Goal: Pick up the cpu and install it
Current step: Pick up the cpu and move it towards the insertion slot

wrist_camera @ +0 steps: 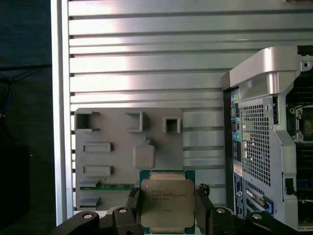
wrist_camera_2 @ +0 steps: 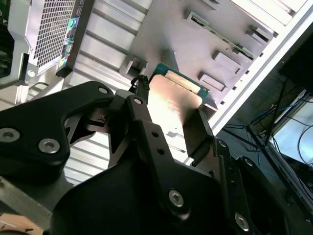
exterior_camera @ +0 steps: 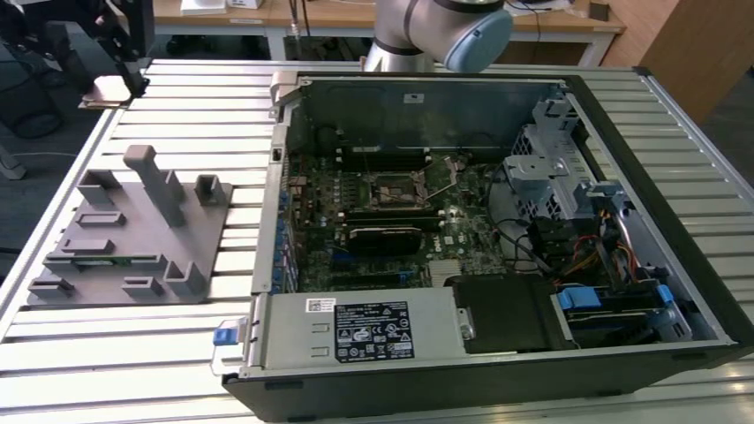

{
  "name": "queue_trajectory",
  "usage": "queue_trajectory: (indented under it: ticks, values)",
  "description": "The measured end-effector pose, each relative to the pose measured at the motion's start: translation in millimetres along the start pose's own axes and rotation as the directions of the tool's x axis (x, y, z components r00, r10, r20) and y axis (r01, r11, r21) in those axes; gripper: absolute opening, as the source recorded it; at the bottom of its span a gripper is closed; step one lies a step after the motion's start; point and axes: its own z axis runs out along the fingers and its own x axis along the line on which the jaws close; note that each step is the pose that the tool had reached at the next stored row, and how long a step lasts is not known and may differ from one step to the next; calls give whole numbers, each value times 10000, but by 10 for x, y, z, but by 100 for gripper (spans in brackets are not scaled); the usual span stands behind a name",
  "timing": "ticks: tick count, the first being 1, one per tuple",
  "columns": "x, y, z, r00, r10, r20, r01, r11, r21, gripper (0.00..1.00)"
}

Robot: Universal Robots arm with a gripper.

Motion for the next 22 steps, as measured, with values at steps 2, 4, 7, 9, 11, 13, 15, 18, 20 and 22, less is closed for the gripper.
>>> queue_trajectory:
  ticks: [2, 4, 7, 9, 11, 13, 15, 18, 20, 22]
  values:
    - [-57, 3, 0, 10000, 0, 0, 0, 10000, 0, 53]
    - [-117, 5, -1, 10000, 0, -1, 0, 10000, 0, 53]
    - [-189, 9, 0, 10000, -1, 1, 1, 10000, 0, 53]
    - [-235, 11, -1, 10000, -1, 0, 1, 10000, 0, 53]
    - [-283, 13, -1, 10000, 0, -1, 0, 10000, 1, 53]
    - [-332, 16, -1, 10000, 0, -1, 0, 10000, 0, 53]
    - [-374, 17, -1, 10000, -1, 0, 1, 10000, 0, 53]
    - [-435, 20, -2, 10000, -1, 0, 1, 10000, 0, 53]
    - [-475, 22, -2, 10000, -1, -1, 1, 10000, 0, 53]
    - [-519, 24, -2, 10000, 0, 0, 0, 10000, 1, 53]
